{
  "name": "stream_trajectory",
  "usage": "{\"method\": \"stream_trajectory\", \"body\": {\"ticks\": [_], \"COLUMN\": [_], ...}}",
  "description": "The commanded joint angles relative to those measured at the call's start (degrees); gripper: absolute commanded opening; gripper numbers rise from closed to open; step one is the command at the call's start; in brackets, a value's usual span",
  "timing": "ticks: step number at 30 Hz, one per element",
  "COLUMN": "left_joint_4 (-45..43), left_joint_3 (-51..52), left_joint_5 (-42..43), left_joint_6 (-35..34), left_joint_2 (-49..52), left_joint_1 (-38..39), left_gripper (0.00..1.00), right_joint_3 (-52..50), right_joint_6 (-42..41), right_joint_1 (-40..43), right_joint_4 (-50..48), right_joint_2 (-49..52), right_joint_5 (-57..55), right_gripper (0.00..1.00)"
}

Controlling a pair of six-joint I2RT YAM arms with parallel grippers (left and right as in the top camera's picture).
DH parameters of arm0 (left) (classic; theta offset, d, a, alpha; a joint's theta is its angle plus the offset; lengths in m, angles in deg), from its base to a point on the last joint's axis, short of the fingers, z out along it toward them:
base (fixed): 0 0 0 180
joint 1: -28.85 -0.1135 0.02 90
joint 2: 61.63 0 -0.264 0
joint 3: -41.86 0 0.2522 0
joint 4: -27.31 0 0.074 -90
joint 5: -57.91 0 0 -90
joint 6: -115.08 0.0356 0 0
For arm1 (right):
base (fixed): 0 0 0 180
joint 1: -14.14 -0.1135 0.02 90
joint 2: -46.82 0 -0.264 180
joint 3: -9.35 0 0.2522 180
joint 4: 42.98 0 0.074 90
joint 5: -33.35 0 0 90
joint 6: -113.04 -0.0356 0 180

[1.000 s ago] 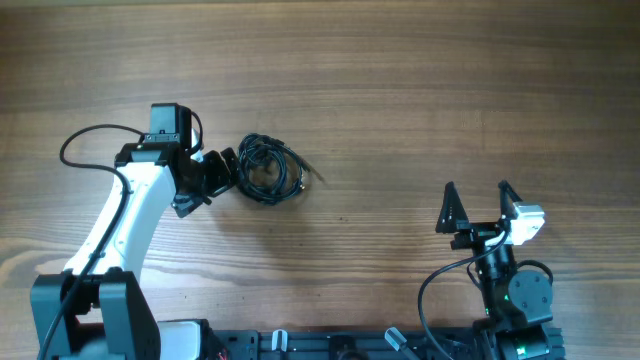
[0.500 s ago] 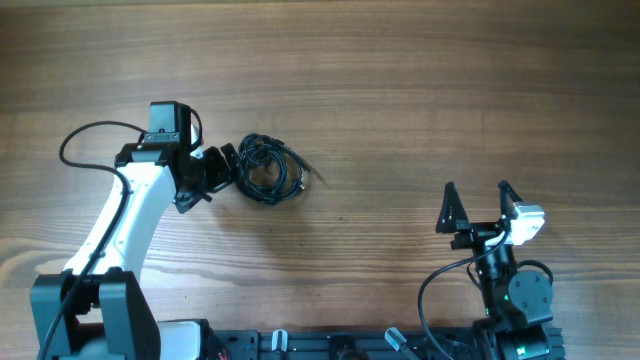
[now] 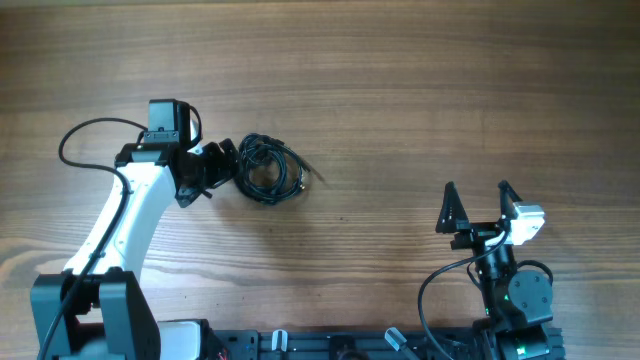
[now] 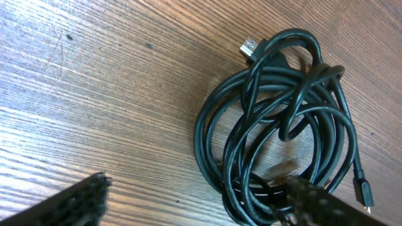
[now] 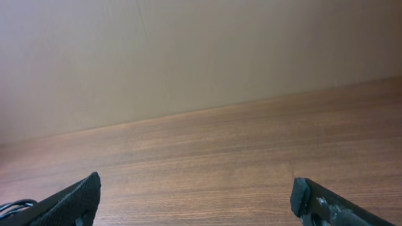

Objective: Untangle cables

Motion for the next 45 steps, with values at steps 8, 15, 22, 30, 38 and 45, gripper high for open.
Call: {"method": "stream_trajectory", "body": {"ticks": [8, 15, 22, 30, 38, 45], "left_joint_4": [-5.5, -7.0, -7.0, -6.8, -7.9, -7.8], "left_joint_3": [0.8, 0.8, 0.8, -0.3, -4.3, -4.2], "left_joint_5": [-2.3, -8.1, -8.0, -6.5, -12.9, -14.8], "left_joint_6": [-5.8, -11.4, -11.4, -11.4, -11.4, -11.4], "left_joint_2": [0.8, 3.8, 8.6, 7.1, 0.4, 7.3], "left_joint_1": [8.3, 14.6, 14.7, 14.2, 13.5, 13.5], "left_gripper": [0.59, 0.78, 0.86, 0.99, 0.89, 0.61], "right_joint_3": [0.0, 0.0, 0.0, 0.0, 0.0, 0.0], "right_joint_6": [1.0, 1.0, 1.0, 1.0, 1.0, 0.9], "right_joint_1": [-0.2, -0.2, -0.2, -0.2, -0.2, -0.2], "right_joint_4": [-0.2, -0.2, -0.2, -0.2, -0.2, -0.2], "right_joint_2": [-0.2, -0.2, -0.2, -0.2, -0.2, -0.2], "right_joint_5": [0.1, 0.1, 0.1, 0.1, 0.1, 0.1], "right_gripper": [1.00, 1.00, 1.00, 1.00, 1.00, 1.00]}}
